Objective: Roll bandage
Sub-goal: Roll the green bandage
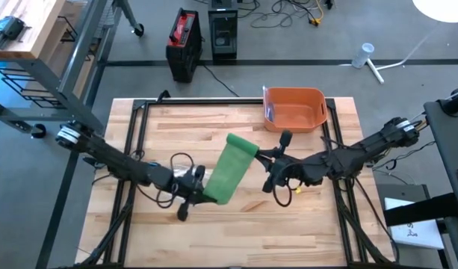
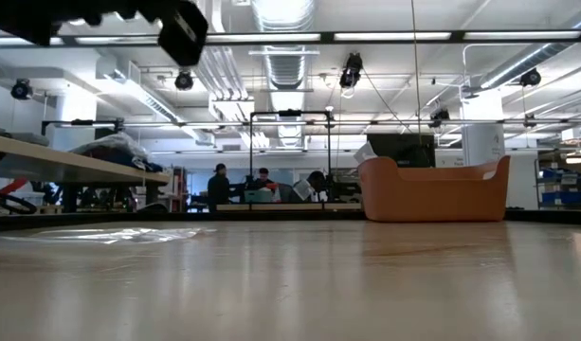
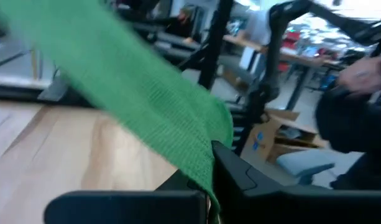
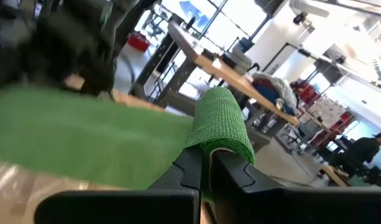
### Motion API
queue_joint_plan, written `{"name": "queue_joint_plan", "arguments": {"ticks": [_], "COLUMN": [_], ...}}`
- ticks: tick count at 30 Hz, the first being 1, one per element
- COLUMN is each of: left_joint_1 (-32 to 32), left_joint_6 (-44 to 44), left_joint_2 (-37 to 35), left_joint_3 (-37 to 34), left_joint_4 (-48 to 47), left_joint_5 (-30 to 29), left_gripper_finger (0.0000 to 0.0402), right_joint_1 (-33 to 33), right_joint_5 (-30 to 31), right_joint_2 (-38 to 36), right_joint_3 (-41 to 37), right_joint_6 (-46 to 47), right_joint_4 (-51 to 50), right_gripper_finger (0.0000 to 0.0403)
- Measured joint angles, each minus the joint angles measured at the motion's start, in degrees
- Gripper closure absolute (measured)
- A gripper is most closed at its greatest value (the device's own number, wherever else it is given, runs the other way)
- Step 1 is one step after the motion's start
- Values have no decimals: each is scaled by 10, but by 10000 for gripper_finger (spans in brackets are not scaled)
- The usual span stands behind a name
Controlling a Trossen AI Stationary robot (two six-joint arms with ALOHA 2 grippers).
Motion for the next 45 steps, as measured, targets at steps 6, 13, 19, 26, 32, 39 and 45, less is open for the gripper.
{"name": "queue_joint_plan", "arguments": {"ticks": [6,13,19,26,32,39,45], "left_joint_1": [-22,-15,15,63,108,160,177], "left_joint_6": [28,21,14,16,21,21,14], "left_joint_2": [-28,-38,-41,-34,-34,-32,-32], "left_joint_3": [35,102,203,328,388,416,444], "left_joint_4": [-1,-26,-179,-378,-467,-489,-489], "left_joint_5": [8,7,-27,-81,-95,-86,-39], "left_gripper_finger": [401,401,401,401,401,401,401], "right_joint_1": [0,2,2,11,14,16,17], "right_joint_5": [0,-2,-58,-111,-175,-185,-185], "right_joint_2": [-3,0,4,4,4,12,45], "right_joint_3": [-48,-81,-107,-116,-116,-116,-116], "right_joint_6": [29,57,90,128,148,179,190], "right_joint_4": [0,0,3,-9,-17,-46,-43], "right_gripper_finger": [394,394,394,394,394,394,394]}}
